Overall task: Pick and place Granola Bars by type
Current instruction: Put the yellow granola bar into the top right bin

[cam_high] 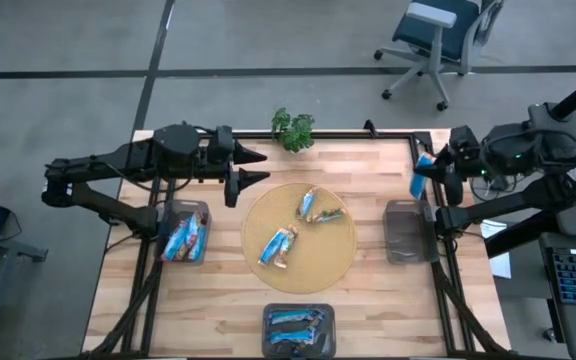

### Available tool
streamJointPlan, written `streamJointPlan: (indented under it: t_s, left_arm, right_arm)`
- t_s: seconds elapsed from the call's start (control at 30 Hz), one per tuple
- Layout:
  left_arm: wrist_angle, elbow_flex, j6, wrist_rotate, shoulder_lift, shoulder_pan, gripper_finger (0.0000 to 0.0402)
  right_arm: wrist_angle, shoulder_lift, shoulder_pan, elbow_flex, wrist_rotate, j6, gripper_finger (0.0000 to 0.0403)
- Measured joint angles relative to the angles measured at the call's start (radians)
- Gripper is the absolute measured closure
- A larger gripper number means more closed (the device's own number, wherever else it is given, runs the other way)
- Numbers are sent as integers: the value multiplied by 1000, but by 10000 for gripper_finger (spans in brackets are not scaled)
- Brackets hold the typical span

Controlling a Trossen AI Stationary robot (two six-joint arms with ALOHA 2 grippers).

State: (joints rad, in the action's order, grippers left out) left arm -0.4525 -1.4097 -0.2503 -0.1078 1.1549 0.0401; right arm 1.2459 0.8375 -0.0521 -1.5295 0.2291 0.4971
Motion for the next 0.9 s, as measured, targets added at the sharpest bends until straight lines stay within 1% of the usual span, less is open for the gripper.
streamJointPlan:
  t_s: [0.1, 0.4, 0.6, 0.77, 0.9]
  left_arm:
    - [0, 6, -12, -12, 0, 0, 193]
    - [0, 8, -15, -18, 0, 0, 193]
    - [-1, 8, -15, -26, 0, 0, 193]
    - [-7, 8, -15, -26, 3, 0, 193]
    - [-7, 8, -15, -26, 3, 0, 193]
  right_arm:
    - [84, 10, 0, 0, -1, 59, 338]
    - [321, 35, 0, 7, -2, 313, 338]
    - [321, 29, 0, 54, -29, 447, 338]
    - [321, 29, 0, 137, -64, 489, 338]
    - [321, 30, 0, 235, -88, 508, 338]
